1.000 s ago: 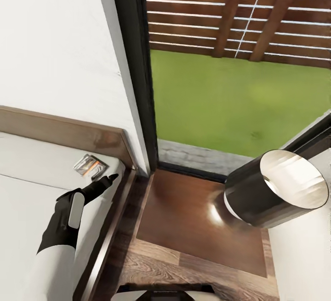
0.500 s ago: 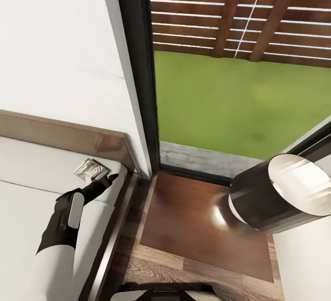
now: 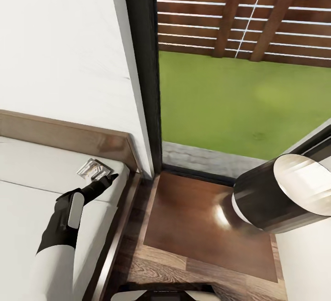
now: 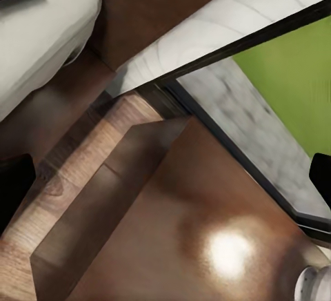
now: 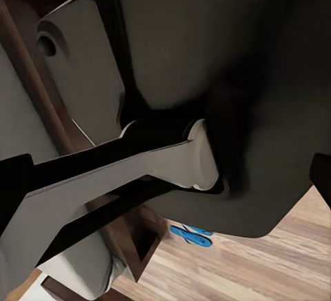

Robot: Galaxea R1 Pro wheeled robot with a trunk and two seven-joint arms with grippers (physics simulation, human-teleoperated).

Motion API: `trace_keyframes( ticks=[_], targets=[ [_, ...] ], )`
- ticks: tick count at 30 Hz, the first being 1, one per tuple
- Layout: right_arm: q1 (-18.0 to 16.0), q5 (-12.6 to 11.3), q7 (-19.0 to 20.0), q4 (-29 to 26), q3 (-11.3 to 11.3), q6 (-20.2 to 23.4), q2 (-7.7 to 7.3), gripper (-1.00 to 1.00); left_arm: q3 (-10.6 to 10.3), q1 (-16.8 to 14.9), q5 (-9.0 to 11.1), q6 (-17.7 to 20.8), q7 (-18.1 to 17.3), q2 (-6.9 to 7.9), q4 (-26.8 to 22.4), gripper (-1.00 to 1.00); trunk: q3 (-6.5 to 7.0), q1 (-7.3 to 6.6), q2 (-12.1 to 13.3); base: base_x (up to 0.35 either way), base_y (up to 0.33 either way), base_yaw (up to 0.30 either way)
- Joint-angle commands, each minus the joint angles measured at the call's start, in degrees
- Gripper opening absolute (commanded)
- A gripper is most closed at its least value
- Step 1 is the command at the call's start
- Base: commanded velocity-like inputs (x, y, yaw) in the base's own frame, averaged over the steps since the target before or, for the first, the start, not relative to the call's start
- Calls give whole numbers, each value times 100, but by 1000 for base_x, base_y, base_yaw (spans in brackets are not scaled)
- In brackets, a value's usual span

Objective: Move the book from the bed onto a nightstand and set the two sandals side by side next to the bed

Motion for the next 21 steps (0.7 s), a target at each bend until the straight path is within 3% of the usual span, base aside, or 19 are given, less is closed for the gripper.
trace_keyframes(
  ticks=[1,6,13,21],
  targets=[
    [-8,-55,33,19,49,-9,2,100,25,-6,1,40,-27,-7,-4,100,-8,3,-9,0,91,0],
    [-7,-55,33,19,51,-9,2,100,25,-6,53,40,-27,-7,-4,100,-8,3,-9,0,117,0],
    [-8,-55,33,19,52,-10,2,100,32,-6,360,40,-20,8,-5,100,-8,3,-9,0,17,0],
    [-8,-57,33,19,47,-12,2,100,29,-4,420,38,-18,10,-5,100,-31,3,-9,0,1,-39]
  ],
)
